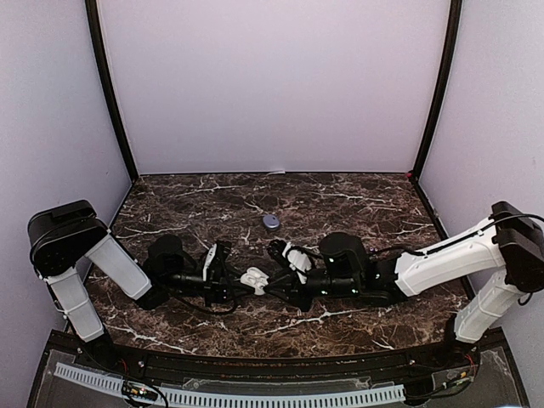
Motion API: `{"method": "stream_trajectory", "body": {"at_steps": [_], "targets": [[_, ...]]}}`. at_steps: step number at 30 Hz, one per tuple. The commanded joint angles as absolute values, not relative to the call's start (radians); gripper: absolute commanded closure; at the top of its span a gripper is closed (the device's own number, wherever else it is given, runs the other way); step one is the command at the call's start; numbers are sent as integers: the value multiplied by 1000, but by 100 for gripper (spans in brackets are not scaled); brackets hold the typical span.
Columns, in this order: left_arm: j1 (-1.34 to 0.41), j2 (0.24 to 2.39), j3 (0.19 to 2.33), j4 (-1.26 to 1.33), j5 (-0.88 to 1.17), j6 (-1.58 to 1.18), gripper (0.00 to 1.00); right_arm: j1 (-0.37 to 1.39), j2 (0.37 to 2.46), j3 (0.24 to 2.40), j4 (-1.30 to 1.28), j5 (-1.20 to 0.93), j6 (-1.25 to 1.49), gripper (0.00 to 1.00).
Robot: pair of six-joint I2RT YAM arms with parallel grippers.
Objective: Insert the wireless bluetooth earbuds into the charging case
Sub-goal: Insert the right earbud into the right side groove of the charging case, then close the charging case with the earbuds.
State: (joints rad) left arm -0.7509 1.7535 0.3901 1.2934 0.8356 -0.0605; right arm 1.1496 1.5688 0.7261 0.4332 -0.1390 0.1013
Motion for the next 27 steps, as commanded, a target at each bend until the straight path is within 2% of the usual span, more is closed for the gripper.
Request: {"method": "stream_trajectory", "body": {"at_steps": [1, 7, 14, 17, 20, 27], "targets": [[-759, 1740, 401, 1328, 852, -64, 82, 1160, 1477, 666, 511, -93, 101, 76], [-758, 1740, 403, 1328, 853, -64, 82, 1156, 1412, 623, 508, 23, 125, 76], [-766, 1744, 394, 1383, 916, -69, 82, 1141, 1530, 763, 374, 206, 197, 80], [-777, 1751, 388, 1421, 947, -66, 82, 1139, 1604, 847, 313, 146, 192, 86], [-782, 1752, 391, 1411, 950, -58, 82, 1138, 1667, 894, 292, 27, 179, 100], [-784, 1740, 416, 1307, 884, -38, 82, 1135, 1644, 887, 318, -269, 141, 100]]}}
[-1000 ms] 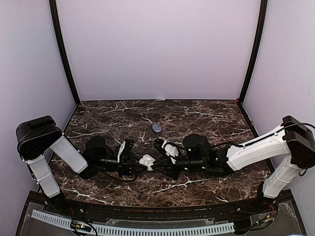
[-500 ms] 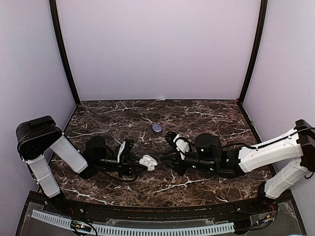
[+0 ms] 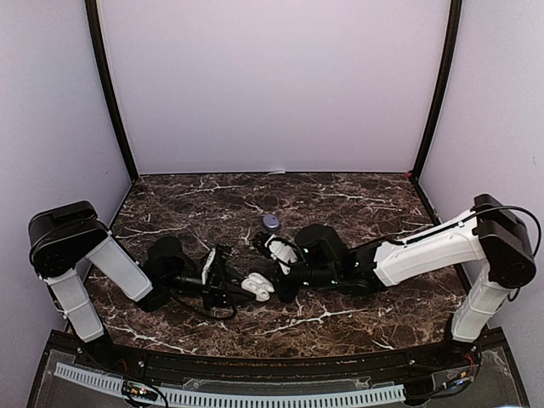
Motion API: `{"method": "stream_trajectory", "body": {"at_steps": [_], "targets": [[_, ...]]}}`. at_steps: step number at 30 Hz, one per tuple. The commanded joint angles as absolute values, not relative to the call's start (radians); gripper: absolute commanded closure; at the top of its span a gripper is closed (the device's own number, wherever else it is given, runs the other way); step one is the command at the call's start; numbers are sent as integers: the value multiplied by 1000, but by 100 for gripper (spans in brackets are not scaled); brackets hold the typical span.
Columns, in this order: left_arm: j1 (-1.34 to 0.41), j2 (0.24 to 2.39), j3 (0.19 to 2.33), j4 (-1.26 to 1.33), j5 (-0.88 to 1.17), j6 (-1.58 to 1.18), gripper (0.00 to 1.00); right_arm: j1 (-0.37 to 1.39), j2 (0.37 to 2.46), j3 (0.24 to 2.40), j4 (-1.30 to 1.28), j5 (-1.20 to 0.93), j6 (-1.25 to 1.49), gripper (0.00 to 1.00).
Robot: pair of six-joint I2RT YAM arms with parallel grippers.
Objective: Insert the wireless bluetooth earbuds into the charging case
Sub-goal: Close the charging case with the earbuds, then place the charging case with the earbuds at the center of the board.
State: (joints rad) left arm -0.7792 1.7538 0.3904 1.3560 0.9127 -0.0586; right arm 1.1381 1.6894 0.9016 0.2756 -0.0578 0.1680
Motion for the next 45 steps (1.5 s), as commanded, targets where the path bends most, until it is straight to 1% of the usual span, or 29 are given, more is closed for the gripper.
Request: {"method": "stream_trajectory", "body": {"at_steps": [1, 6, 8, 10, 13, 17, 19, 20, 25, 27, 29, 31, 34, 37, 39, 41, 43, 44, 45], "targets": [[-784, 1738, 423, 1284, 878, -36, 82, 1135, 1620, 858, 349, -295, 138, 100], [-784, 1737, 431, 1254, 858, -43, 82, 1127, 1501, 694, 541, -377, 134, 100], [-785, 1736, 432, 1243, 838, -42, 82, 1120, 1477, 661, 567, -319, 146, 100], [-784, 1727, 431, 1231, 782, -47, 82, 1106, 1462, 656, 528, -124, 168, 100], [-784, 1672, 424, 1173, 594, -64, 82, 1072, 1437, 659, 451, 94, 182, 100], [-783, 1596, 464, 968, 315, -52, 86, 1044, 1398, 658, 397, 336, 159, 100], [-778, 1576, 467, 915, 194, -68, 88, 1030, 1395, 665, 382, 418, 134, 100], [-766, 1573, 461, 914, 166, -93, 88, 1024, 1399, 671, 377, 455, 117, 100], [-615, 1583, 450, 908, 292, -270, 88, 994, 1484, 716, 378, 648, 91, 100], [-557, 1586, 461, 851, 268, -322, 88, 991, 1528, 728, 386, 732, 117, 100], [-525, 1592, 479, 781, 197, -363, 88, 992, 1569, 723, 403, 816, 157, 100], [-507, 1601, 503, 717, 147, -430, 88, 991, 1591, 704, 437, 848, 168, 100], [-474, 1641, 564, 628, 141, -494, 87, 992, 1643, 708, 434, 867, 182, 100], [-409, 1693, 631, 517, 215, -519, 84, 991, 1657, 723, 435, 857, 178, 100], [-352, 1726, 636, 512, 294, -549, 83, 991, 1665, 733, 431, 840, 179, 100], [-304, 1754, 620, 547, 382, -579, 78, 991, 1668, 735, 425, 821, 181, 100], [-284, 1764, 617, 542, 391, -603, 68, 991, 1667, 736, 425, 799, 180, 100], [-283, 1761, 619, 527, 376, -602, 63, 991, 1665, 734, 425, 786, 180, 100], [-283, 1754, 624, 502, 349, -601, 51, 991, 1663, 733, 428, 769, 178, 100]]}}
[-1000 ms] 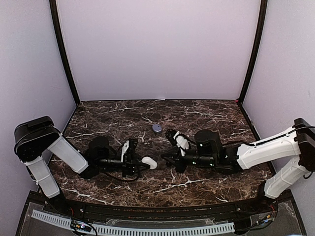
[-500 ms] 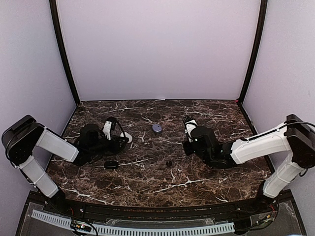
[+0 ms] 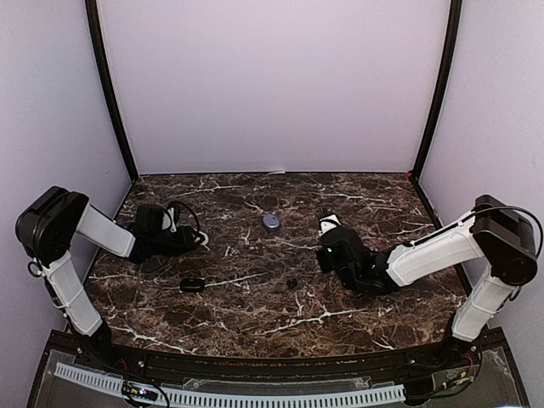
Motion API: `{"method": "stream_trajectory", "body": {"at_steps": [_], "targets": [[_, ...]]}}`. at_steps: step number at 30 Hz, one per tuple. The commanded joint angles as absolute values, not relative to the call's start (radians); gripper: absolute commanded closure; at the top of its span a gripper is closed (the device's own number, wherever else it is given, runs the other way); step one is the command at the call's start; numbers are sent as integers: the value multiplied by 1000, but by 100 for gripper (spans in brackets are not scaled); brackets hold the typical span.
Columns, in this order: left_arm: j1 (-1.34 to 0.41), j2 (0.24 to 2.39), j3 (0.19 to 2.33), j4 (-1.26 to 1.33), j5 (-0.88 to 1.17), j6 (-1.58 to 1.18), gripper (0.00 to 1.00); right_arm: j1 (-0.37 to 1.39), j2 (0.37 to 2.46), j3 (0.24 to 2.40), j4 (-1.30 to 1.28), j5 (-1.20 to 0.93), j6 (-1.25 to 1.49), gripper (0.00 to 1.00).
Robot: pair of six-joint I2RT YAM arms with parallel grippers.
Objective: Insert the wireless bluetooth earbuds into the charging case
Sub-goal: Place the charging case with the earbuds at the center of the board.
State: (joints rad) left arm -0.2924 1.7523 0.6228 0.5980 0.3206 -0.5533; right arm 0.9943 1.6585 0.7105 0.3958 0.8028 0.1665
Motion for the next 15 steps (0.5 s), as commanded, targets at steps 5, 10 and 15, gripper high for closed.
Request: {"method": "stream_trajectory", "body": {"at_steps": [5, 10, 15], "targets": [[-283, 1685, 659, 342, 206, -574, 19, 991, 1650, 718, 446, 735, 166, 100], [-302, 1567, 650, 202, 43, -567, 1, 991, 1645, 714, 453, 721, 161, 100], [-318, 1473, 617, 115, 14, -537, 1, 991, 1635, 709, 457, 722, 156, 100]]}}
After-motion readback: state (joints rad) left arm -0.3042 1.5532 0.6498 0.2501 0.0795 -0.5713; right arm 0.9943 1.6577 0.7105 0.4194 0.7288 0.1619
